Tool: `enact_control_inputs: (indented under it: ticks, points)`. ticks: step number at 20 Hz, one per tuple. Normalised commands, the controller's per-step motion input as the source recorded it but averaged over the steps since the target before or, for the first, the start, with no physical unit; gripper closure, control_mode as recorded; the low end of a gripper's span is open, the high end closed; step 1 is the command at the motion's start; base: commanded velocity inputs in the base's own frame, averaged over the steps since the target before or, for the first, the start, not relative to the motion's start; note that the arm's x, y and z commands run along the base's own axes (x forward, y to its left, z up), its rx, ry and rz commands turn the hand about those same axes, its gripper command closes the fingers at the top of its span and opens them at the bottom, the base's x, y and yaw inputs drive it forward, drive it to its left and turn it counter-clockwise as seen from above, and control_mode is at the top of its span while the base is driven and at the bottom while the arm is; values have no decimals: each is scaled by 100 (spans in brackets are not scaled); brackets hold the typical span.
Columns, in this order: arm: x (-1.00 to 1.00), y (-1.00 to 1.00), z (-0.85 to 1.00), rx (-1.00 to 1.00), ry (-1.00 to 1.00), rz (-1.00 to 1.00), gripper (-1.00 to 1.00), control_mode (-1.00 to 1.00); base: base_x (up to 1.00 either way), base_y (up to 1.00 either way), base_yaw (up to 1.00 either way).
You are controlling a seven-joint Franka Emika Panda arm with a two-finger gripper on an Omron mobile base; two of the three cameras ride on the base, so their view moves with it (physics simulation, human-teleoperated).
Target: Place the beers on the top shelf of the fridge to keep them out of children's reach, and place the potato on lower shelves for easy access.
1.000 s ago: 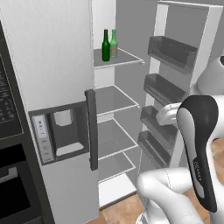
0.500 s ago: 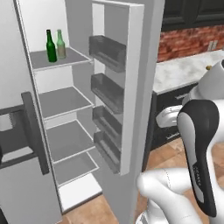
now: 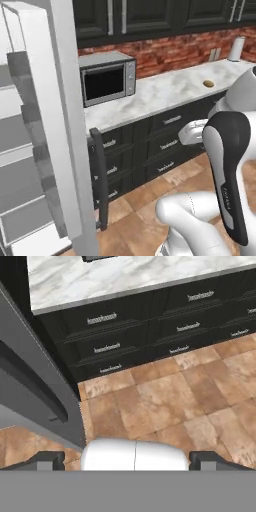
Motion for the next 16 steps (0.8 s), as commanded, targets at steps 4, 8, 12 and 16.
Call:
enact_control_inputs:
  ticks: [4, 8, 12, 16]
  points:
    - [0, 0, 0, 0, 0, 0, -100, 100, 89, -100, -7]
    - [0, 0, 0, 0, 0, 0, -100, 100, 94, -100, -4]
    - [0, 0, 0, 0, 0, 0, -100, 100, 99, -100, 0]
    - [0, 0, 0, 0, 0, 0, -100, 100, 100, -100, 0]
